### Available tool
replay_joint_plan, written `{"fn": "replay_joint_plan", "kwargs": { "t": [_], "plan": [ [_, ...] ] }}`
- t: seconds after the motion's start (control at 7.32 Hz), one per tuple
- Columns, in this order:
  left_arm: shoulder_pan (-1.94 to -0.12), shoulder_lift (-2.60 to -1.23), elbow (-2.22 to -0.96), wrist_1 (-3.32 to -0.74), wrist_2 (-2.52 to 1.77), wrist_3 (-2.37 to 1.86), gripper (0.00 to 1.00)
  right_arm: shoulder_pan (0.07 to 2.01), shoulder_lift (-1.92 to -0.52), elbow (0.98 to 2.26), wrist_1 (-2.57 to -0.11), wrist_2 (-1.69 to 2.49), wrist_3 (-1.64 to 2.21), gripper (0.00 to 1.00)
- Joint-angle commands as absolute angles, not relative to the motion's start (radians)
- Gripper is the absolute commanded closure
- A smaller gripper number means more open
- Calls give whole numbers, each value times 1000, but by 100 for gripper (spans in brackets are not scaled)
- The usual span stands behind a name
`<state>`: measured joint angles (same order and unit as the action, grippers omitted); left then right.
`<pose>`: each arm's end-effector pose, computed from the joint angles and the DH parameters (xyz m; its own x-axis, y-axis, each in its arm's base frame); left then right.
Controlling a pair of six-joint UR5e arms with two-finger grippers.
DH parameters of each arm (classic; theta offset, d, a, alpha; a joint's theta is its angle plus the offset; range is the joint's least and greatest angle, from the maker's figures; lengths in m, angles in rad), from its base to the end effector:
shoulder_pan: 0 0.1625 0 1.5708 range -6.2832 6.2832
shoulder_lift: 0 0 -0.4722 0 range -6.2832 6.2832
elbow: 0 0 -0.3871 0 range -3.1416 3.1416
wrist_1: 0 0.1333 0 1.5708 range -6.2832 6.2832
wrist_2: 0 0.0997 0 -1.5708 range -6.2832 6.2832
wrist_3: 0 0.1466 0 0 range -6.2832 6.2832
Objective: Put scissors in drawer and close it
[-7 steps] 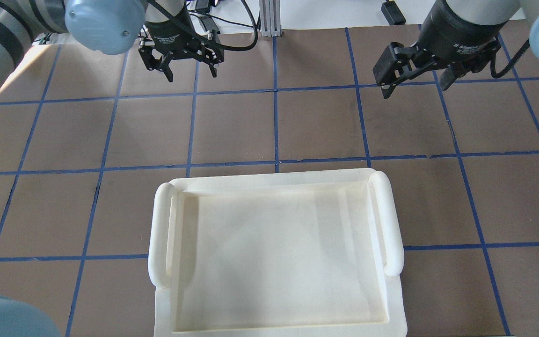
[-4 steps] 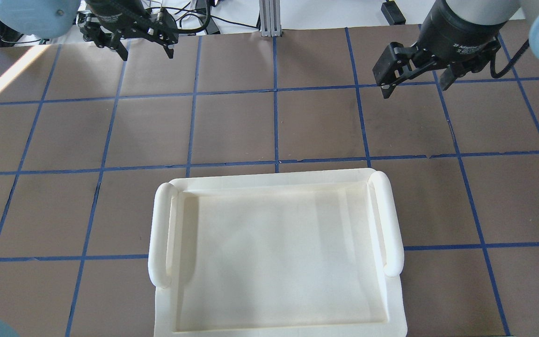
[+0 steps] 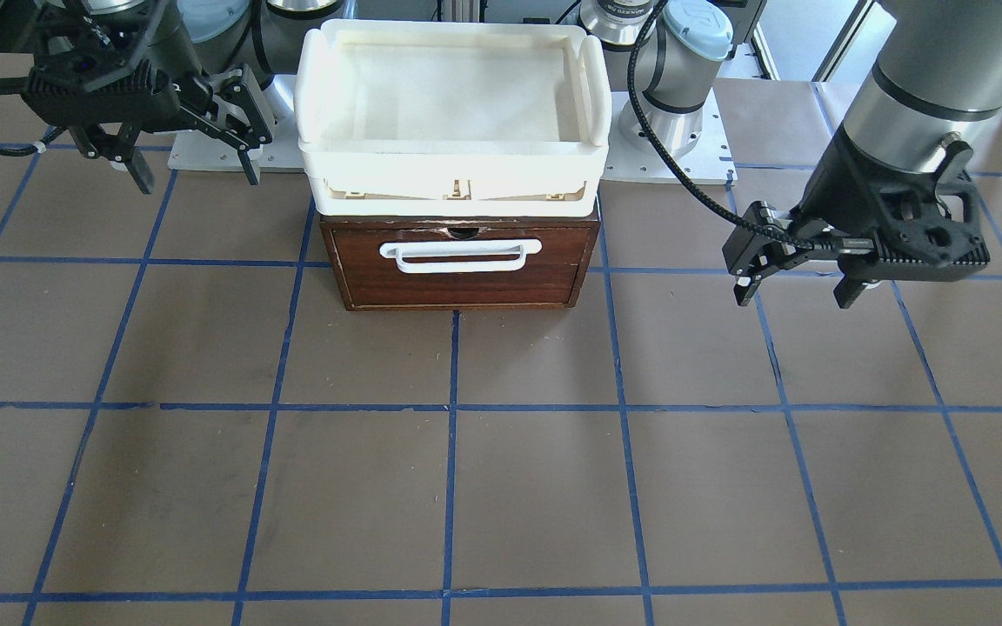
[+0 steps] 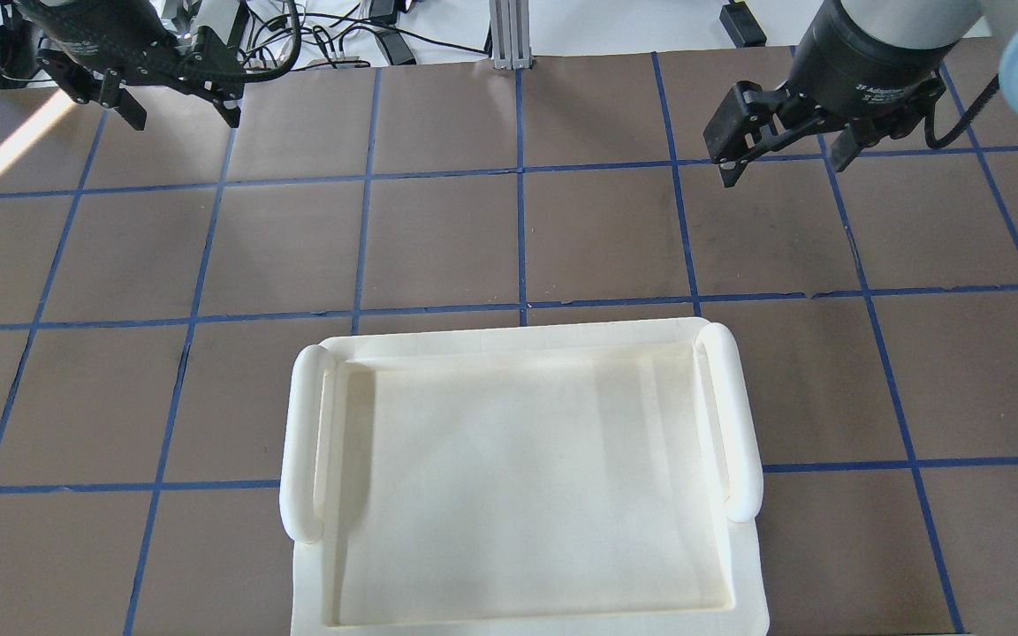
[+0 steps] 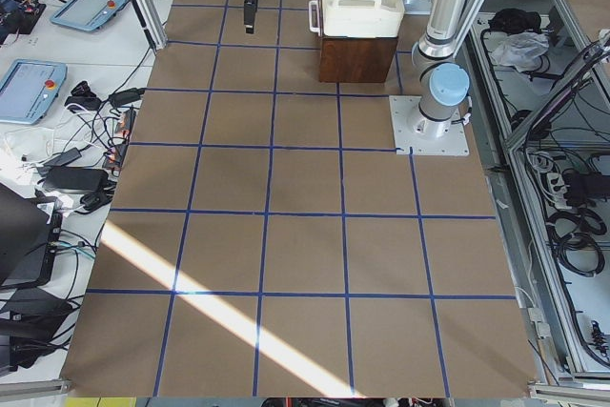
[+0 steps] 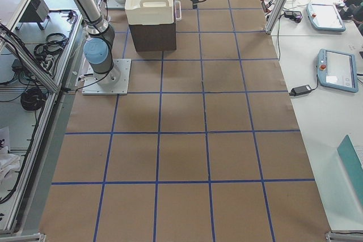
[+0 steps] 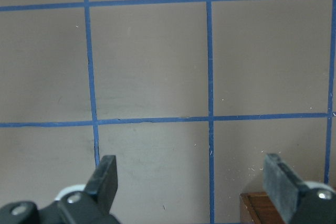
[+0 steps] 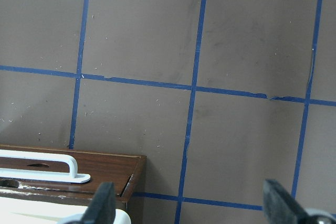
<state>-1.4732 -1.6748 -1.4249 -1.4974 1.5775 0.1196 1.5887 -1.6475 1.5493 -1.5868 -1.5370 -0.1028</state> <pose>-0.0779 -0.5620 0.5142 -0.9996 0.0205 -0.0203 0.0226 0.9933 -0.1134 0.1466 -0.4622 0.5371 -0.9921 -0.1236 -0.0217 -0.1202 0.9859 -0.1168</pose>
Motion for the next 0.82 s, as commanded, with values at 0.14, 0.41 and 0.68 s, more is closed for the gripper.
{"fn": "replay_joint_plan", "kwargs": {
  "t": [0.14, 0.41, 0.68],
  "plan": [
    [-1471, -1603, -1515, -1511, 1591, 124, 0, 1589, -1649, 1549, -1588, -1537, -103, 0],
    [-1468, -1582, -1551, -1497, 1588, 129, 0, 1591, -1654, 1548, -1588, -1542, -100, 0],
    [-1468, -1578, -1558, -1497, 1585, 129, 0, 1589, -1637, 1529, -1600, -1545, -100, 0]
  ]
}}
